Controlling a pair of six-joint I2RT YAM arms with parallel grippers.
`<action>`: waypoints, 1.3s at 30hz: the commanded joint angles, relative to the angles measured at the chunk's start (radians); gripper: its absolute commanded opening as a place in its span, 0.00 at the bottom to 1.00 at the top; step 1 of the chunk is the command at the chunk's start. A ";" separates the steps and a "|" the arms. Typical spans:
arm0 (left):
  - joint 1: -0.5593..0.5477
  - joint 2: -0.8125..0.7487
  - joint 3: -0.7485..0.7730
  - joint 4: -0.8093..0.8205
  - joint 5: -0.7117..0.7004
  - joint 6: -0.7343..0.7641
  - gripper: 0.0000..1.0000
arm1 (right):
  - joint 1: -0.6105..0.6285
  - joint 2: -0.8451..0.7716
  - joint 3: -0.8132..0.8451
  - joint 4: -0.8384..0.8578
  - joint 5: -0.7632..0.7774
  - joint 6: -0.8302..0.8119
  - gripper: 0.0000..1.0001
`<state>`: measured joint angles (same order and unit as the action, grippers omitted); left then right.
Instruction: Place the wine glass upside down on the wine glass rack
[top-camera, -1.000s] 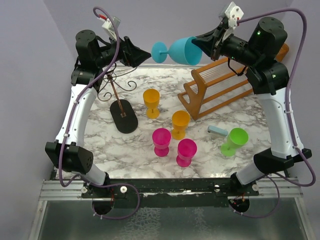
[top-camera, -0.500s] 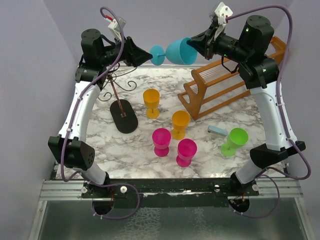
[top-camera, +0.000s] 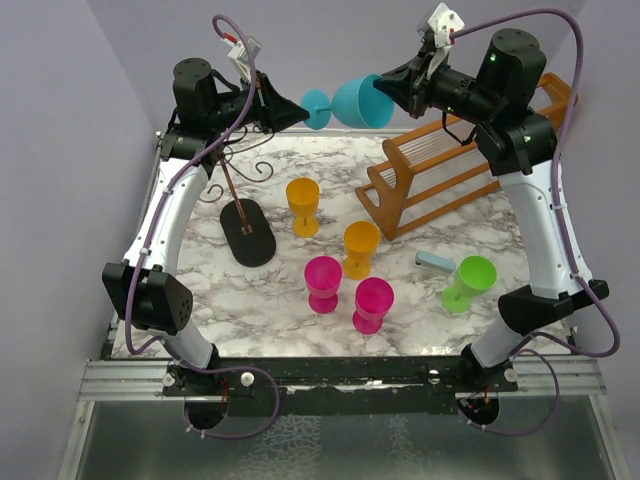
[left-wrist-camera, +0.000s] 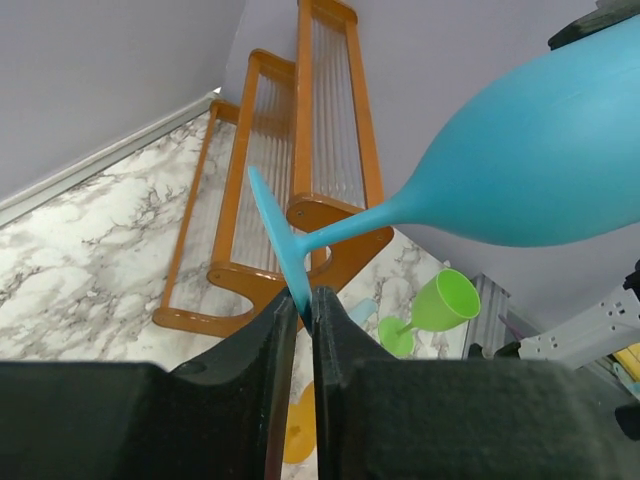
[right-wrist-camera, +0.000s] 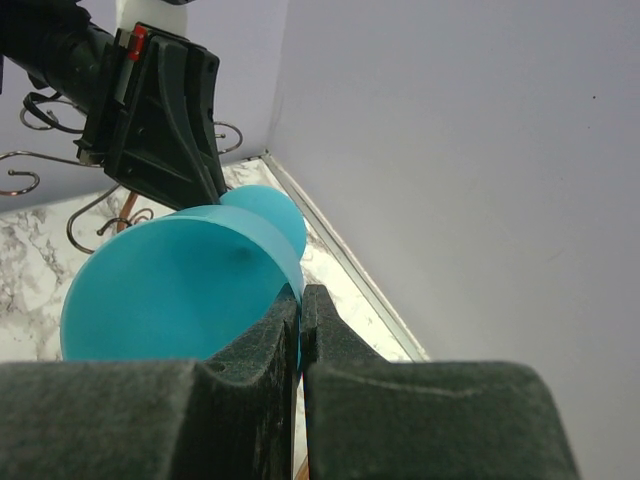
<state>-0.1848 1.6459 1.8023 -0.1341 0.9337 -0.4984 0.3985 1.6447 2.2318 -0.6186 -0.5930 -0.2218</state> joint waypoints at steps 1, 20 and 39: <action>-0.004 -0.004 -0.026 0.088 0.052 -0.068 0.14 | 0.003 0.002 0.000 0.022 -0.011 0.007 0.01; -0.004 -0.042 -0.117 0.178 0.048 -0.173 0.21 | 0.003 -0.061 -0.094 0.049 -0.019 -0.003 0.01; 0.014 -0.067 -0.108 0.158 0.055 -0.151 0.00 | 0.003 -0.113 -0.148 0.040 -0.003 -0.048 0.36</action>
<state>-0.1814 1.6344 1.6852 0.0135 0.9630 -0.6769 0.4023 1.5738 2.0964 -0.5976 -0.6125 -0.2413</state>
